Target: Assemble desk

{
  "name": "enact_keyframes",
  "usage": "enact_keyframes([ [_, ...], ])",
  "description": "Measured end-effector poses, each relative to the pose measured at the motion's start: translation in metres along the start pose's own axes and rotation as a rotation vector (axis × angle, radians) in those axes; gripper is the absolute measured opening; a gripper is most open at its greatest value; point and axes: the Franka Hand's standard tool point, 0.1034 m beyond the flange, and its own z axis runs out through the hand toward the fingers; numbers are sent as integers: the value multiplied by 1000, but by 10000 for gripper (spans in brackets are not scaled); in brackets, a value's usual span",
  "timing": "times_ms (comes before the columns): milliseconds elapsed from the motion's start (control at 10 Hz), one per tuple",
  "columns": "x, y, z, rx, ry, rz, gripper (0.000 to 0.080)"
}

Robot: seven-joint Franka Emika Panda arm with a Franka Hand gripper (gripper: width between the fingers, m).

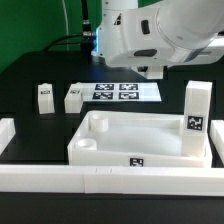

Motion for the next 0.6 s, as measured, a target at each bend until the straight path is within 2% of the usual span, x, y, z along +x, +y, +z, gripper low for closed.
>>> enact_keyframes([
  [100, 0, 2, -5, 4, 52, -3, 290],
  [400, -6, 25, -41, 20, 173, 26, 290],
  [500, -5, 28, -52, 20, 239, 29, 290],
  [600, -5, 28, -56, 18, 302, 28, 290],
])
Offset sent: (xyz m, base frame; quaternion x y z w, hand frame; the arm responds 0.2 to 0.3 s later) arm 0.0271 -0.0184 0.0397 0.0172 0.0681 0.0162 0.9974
